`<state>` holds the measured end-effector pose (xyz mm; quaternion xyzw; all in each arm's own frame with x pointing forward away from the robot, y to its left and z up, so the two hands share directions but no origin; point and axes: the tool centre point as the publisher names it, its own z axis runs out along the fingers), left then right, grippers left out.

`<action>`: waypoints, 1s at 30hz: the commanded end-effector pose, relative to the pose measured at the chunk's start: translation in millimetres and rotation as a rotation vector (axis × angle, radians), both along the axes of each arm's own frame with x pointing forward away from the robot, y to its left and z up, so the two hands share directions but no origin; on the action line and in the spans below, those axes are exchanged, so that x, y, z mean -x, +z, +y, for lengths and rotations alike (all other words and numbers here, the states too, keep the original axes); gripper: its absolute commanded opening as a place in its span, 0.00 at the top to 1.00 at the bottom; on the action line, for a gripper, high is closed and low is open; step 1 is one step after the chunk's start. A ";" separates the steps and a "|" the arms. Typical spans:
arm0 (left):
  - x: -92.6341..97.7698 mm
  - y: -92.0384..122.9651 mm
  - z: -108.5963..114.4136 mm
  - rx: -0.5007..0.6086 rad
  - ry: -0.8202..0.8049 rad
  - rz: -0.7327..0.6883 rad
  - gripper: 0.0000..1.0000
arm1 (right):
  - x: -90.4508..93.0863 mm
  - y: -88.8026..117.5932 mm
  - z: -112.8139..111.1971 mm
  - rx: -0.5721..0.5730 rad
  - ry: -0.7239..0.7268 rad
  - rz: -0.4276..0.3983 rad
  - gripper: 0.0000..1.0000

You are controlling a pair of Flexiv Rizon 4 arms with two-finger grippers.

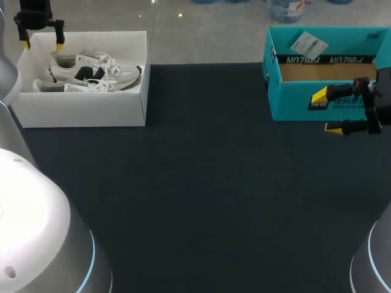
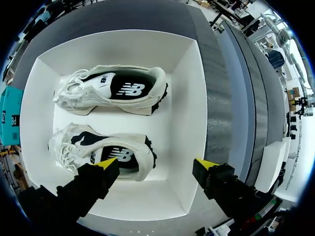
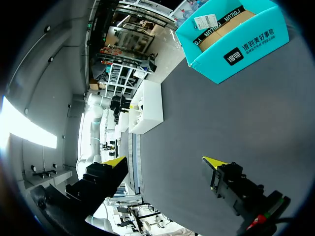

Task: Take the shoe out of the shoebox, open the shoe tongue, remove and reinsert the insole, then place the shoe into the shoebox

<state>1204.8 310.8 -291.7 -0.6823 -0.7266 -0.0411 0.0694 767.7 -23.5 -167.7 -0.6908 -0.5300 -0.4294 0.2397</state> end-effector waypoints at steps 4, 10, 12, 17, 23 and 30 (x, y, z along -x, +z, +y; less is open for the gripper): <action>32.8 -0.7 22.7 0.016 -0.015 0.028 0.00 | 0.2 0.0 1.2 0.004 -0.002 0.002 0.00; 70.3 5.9 36.3 0.085 -0.053 0.005 0.00 | 0.2 0.0 1.2 0.004 -0.002 0.002 0.00; 83.1 10.4 39.1 0.097 -0.058 -0.008 0.00 | 0.2 0.0 1.2 0.004 -0.002 0.002 0.00; 105.8 19.9 37.9 0.069 -0.052 -0.054 0.00 | 0.2 0.0 1.2 0.004 -0.002 0.002 0.00; 123.7 27.6 30.6 0.053 -0.055 -0.123 0.56 | 0.2 0.0 1.2 0.004 -0.002 0.002 0.00; 135.4 25.4 25.9 0.037 0.001 -0.165 0.00 | 0.2 0.0 1.2 0.004 -0.002 0.002 0.00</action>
